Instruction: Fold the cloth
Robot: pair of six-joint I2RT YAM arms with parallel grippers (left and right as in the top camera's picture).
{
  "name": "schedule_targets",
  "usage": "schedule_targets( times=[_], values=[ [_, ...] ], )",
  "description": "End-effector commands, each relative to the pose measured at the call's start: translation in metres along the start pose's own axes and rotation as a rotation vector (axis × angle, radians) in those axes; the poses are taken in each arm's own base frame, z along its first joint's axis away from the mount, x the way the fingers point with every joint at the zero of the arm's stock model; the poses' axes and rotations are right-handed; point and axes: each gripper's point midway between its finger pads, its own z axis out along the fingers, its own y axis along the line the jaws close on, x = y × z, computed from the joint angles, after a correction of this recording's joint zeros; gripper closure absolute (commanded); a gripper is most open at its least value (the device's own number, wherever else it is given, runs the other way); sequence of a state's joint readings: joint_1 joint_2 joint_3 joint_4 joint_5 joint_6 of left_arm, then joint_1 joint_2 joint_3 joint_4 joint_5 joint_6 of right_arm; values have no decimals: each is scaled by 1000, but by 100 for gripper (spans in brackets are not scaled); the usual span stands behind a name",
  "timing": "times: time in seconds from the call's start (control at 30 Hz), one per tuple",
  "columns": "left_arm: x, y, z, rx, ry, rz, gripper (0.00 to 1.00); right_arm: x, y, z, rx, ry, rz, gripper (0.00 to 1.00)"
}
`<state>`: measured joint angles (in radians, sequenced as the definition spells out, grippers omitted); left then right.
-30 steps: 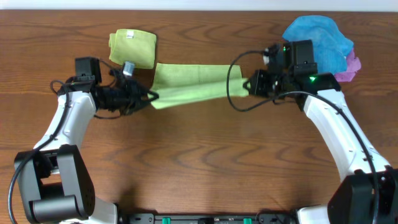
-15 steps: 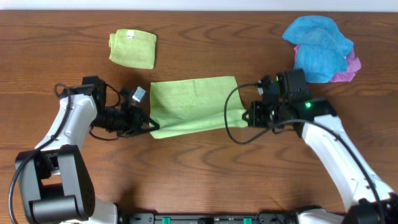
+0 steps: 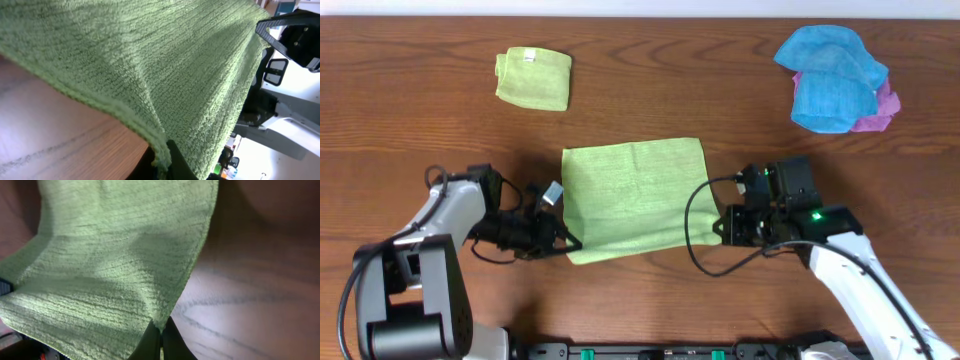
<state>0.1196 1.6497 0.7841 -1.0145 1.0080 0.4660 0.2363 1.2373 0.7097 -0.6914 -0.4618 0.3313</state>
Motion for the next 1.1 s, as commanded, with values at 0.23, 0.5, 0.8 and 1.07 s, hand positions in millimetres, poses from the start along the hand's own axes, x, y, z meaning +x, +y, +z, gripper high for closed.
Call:
schedule_targets(
  times=[0.23, 0.5, 0.8, 1.07],
  values=[
    [18, -1, -7, -108, -55, 43, 94, 32, 5, 5, 22, 38, -16, 98],
    [-14, 0, -18, -150, -207, -34, 94, 4, 10, -1, 38, -104, -63, 99],
    [-50, 0, -29, -145, -343, -78, 94, -43, 23, 5, 0, -264, -107, 99],
    [-81, 10, -43, -206, -473, -106, 94, -75, 19, 32, -2, -322, -124, 99]
  ],
)
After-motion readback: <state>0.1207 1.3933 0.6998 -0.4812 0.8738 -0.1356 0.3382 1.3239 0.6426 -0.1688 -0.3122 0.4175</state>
